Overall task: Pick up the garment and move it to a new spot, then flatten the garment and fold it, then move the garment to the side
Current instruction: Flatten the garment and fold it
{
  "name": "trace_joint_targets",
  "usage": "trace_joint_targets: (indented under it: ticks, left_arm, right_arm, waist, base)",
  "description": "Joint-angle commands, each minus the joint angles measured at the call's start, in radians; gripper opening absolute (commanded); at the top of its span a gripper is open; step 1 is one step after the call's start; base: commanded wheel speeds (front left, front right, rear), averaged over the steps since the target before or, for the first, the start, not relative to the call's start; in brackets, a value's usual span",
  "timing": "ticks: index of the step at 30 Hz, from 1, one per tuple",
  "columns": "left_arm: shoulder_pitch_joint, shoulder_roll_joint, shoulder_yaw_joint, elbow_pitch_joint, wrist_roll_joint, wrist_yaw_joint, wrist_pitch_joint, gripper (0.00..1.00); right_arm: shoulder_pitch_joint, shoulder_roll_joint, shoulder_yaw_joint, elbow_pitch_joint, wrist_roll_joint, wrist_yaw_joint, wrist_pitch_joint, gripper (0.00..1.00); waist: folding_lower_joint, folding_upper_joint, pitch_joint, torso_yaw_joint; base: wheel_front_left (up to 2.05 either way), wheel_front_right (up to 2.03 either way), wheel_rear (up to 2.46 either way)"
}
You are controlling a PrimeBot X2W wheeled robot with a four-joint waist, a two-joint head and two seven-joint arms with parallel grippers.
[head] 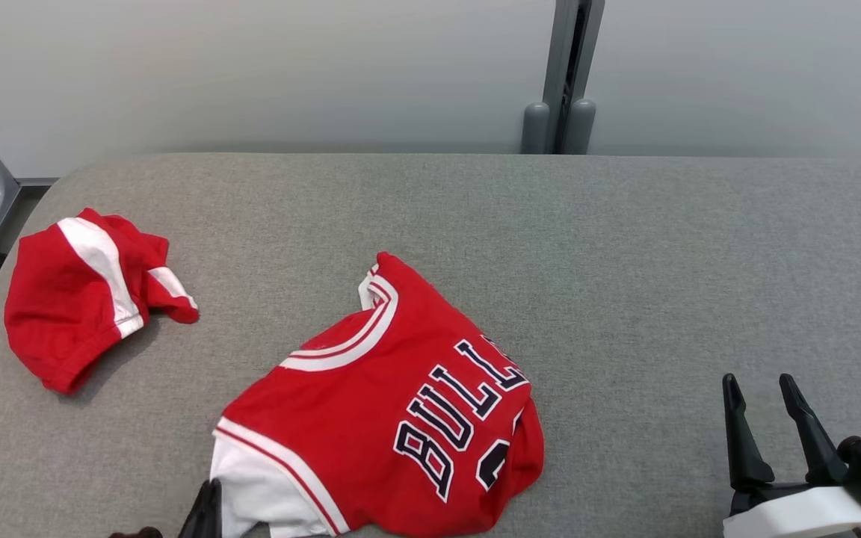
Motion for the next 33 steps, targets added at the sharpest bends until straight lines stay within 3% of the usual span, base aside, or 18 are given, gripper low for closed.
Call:
trace_joint_targets:
  ticks: [1,6,15,20,26,33]
  left_arm:
    - [0.0,-0.001,0.0,0.026,0.008,-0.005,-0.002,0.0]
    - [-0.041,-0.008,0.019,0.081,0.006,-0.024,-0.002,0.0]
    - [-0.152,-0.019,0.036,-0.147,0.051,-0.041,-0.002,0.0]
    - [-0.301,-0.019,-0.036,-0.223,0.09,-0.051,-0.002,0.0]
    - [-0.481,-0.02,-0.159,-0.223,0.109,-0.069,0.021,0.0]
    - [-0.607,-0.02,-0.408,-0.13,0.029,-0.07,0.044,0.0]
  right_arm:
    - [0.004,-0.007,0.0,0.005,0.0,0.002,-0.005,1.0]
    - [0.0,-0.013,-0.003,0.008,0.001,0.002,-0.005,1.0]
    - [-0.003,-0.01,0.001,0.011,-0.003,0.002,-0.005,1.0]
    - [-0.006,-0.008,0.002,0.017,-0.002,0.002,-0.005,1.0]
    - [-0.015,-0.006,-0.001,0.02,0.002,0.002,-0.005,1.0]
    - [-0.031,-0.006,-0.011,0.02,0.003,0.002,-0.005,1.0]
  waist:
    - [0.0,0.0,-0.001,-0.006]
    - [0.0,0.0,-0.006,-0.014]
    - [0.0,0.0,-0.023,-0.049]
    - [0.0,0.0,-0.026,-0.097]
    - [0.0,0.0,-0.021,-0.175]
    - [0.0,0.0,0.013,-0.255]
  base:
    - [0.0,0.0,0.0]
    - [0.0,0.0,0.0]
    - [0.0,0.0,0.0]
    - [0.0,0.0,0.0]
    - [0.0,0.0,0.0]
    - [0.0,0.0,0.0]
